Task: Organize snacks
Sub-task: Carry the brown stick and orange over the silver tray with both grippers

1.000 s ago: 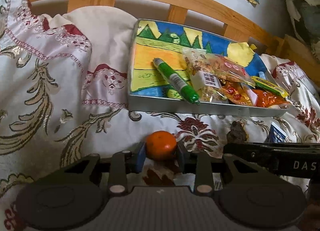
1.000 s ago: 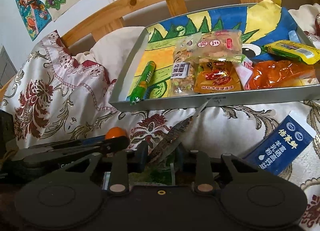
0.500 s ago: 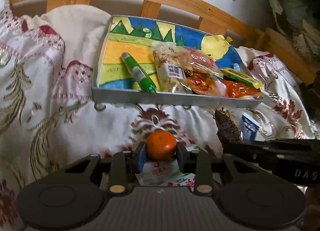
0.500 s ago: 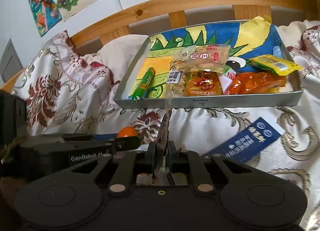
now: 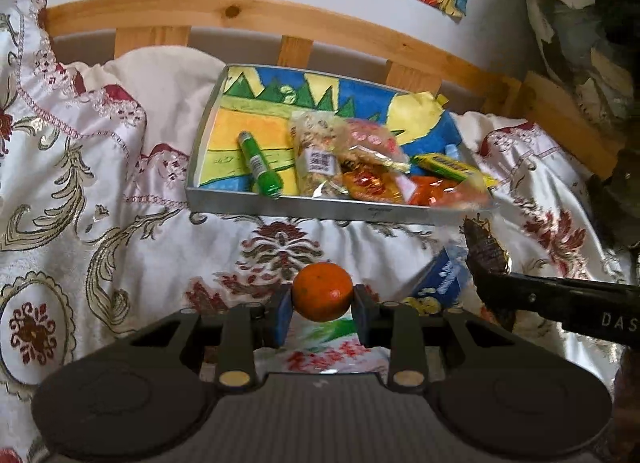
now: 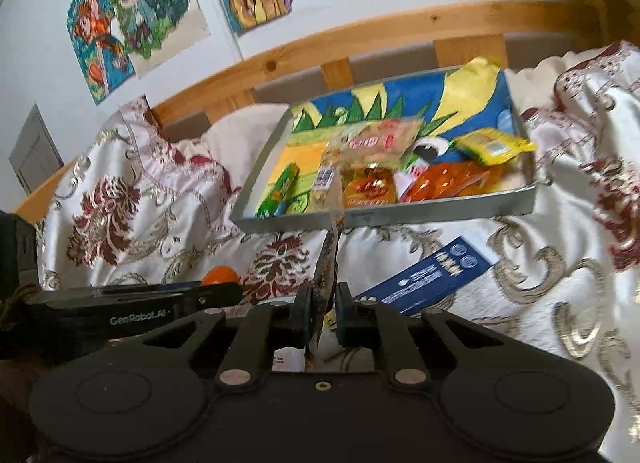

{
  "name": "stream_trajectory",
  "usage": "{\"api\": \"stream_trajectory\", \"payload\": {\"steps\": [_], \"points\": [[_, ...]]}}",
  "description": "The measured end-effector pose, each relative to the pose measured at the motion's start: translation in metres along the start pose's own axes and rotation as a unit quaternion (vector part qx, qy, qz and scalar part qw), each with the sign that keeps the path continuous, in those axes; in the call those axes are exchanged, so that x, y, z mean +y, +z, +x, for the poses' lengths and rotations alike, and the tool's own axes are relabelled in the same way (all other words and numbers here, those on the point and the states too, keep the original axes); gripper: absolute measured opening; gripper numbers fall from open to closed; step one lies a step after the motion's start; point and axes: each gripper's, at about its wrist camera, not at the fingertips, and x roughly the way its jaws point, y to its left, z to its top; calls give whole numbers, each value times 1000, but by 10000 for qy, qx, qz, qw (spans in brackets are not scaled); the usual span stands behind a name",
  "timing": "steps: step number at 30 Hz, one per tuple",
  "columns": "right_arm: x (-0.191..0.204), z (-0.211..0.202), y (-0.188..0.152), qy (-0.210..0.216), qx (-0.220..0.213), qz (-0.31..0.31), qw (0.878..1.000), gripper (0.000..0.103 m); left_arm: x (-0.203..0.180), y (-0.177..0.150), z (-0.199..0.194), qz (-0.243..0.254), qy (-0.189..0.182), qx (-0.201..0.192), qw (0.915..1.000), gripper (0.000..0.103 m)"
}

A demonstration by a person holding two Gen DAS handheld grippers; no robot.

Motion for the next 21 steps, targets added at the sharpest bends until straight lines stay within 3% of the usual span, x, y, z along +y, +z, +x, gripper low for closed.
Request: {"api": "stream_trajectory", "payload": {"steps": [11, 18, 21], "points": [[-31, -19, 17, -67, -276, 58, 9996, 13, -21, 16, 8, -552, -274, 230, 9978, 35], [-51, -5, 39, -181, -489, 122, 9986, 13, -16, 72, 37, -409, 47, 48, 9991, 35], [-57, 9, 59, -207, -582, 104, 9980, 13, -8, 96, 56, -490, 24, -43, 9988, 35]]}}
